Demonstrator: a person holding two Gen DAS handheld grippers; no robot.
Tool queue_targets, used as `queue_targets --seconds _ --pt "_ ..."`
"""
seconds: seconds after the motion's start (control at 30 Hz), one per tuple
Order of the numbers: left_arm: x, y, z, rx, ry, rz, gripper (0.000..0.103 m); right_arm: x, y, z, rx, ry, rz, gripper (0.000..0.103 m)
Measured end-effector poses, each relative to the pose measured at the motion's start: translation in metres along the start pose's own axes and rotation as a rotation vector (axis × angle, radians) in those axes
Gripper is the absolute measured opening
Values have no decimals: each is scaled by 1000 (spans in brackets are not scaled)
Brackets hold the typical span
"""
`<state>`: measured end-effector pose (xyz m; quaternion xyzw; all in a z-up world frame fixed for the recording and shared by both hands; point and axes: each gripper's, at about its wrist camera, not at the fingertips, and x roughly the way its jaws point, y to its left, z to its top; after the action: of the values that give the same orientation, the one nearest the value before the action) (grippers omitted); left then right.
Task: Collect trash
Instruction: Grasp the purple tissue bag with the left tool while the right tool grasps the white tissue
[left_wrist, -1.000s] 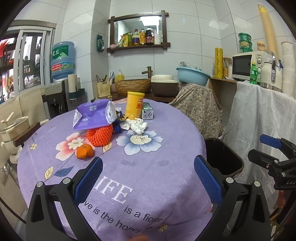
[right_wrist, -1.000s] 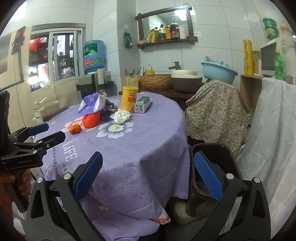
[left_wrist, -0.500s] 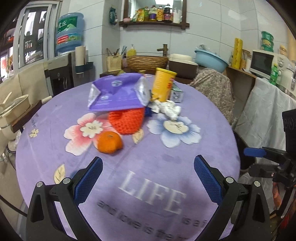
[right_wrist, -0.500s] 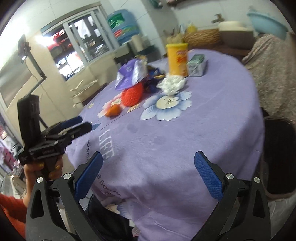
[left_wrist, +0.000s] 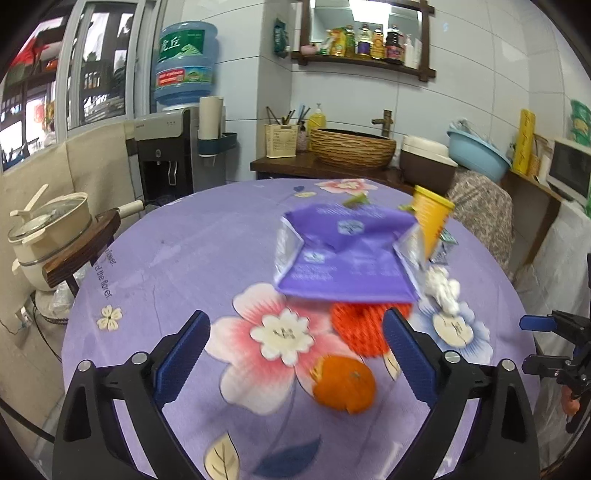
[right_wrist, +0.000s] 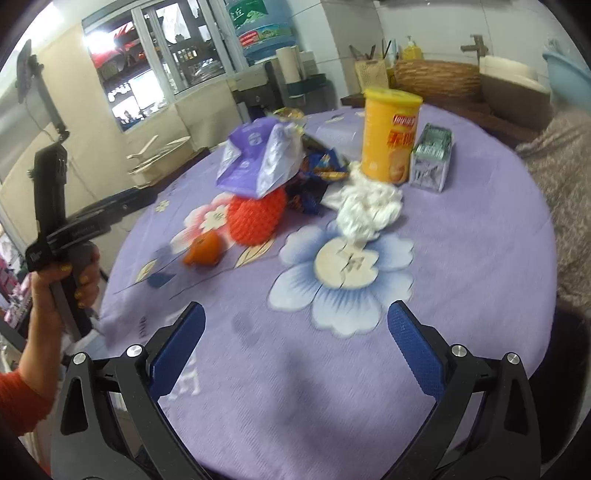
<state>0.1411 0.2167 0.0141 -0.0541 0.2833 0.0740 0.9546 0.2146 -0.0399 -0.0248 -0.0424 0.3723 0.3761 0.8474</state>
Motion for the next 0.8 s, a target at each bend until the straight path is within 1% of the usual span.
queue_targets --seconds 0.07,0.1,0.17,0.23,0.3,0.4,0.5,0.57,0.6,0.63,0.67,0.7,0.73,0.8 --pt "11 11 8 -39 15 -7 82 7 -3 10 -20 1 -38 96" --pt "16 17 11 -57 24 -11 78 12 -5 17 -27 5 -51 92" --pt "26 24 15 -78 38 -14 75 25 -7 26 -50 35 -65 88" --pt "35 28 17 -80 53 -3 74 43 -10 34 -72 75 -98 85" --pt "42 33 18 -92 70 7 72 58 -13 38 -83 112 -103 81" --pt "51 37 21 -120 88 -22 71 77 -10 46 -118 141 -141 78" --pt "55 32 25 -89 88 -33 71 92 -6 50 -158 158 -178 76" --pt "61 28 28 -61 88 -25 71 100 -8 52 -155 171 -211 74" --pt "65 28 30 -56 90 -27 71 103 -10 52 -147 182 -218 70" --pt "69 28 32 -57 93 -40 71 106 -11 51 -147 192 -233 62" --pt "73 29 34 -64 95 -62 71 107 -12 51 -155 195 -253 58" --pt "77 30 36 -66 98 -86 71 107 -14 51 -166 193 -274 48" --pt "82 30 39 -63 105 -108 71 106 -15 52 -169 192 -273 41" --pt "95 26 42 -40 133 -127 71 105 -19 53 -158 194 -257 34"
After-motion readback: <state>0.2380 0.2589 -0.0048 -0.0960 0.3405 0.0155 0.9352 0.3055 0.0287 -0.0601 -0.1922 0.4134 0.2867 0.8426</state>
